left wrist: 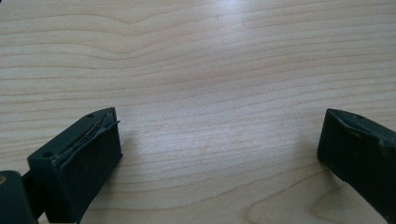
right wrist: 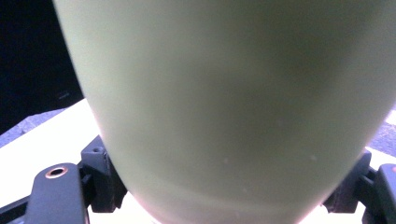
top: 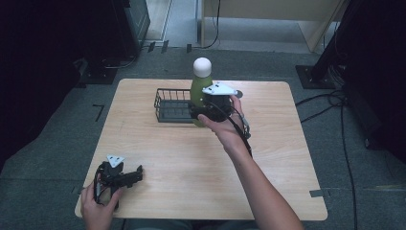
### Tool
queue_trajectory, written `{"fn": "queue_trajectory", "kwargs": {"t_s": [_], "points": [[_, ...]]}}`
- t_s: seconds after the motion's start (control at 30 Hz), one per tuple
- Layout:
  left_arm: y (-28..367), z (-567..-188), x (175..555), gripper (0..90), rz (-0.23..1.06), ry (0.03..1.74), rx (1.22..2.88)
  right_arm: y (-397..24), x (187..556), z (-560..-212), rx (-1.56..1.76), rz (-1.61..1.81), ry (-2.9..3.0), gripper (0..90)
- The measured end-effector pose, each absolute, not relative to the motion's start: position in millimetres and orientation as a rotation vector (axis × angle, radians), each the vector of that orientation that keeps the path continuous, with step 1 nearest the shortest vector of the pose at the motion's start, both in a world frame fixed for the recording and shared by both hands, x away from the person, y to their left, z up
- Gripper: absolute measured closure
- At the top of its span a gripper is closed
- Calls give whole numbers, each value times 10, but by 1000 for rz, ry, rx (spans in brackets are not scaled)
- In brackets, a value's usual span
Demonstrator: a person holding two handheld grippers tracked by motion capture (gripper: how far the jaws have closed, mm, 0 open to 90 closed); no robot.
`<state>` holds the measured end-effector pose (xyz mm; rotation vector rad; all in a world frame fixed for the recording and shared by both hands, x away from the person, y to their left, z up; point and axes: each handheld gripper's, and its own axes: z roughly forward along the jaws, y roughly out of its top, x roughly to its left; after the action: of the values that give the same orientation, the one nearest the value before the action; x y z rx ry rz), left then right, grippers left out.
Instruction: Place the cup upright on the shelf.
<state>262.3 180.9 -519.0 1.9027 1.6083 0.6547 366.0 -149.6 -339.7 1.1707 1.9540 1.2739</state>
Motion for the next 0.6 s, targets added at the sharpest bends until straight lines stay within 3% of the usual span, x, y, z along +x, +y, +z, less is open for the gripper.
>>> {"fn": "queue_trajectory", "kwargs": {"t_s": [0.6], "points": [[1808, -5191, 2624, 0, 656, 1608, 1901, -1501, 4164, -3347, 1230, 1203, 1916, 200]]}}
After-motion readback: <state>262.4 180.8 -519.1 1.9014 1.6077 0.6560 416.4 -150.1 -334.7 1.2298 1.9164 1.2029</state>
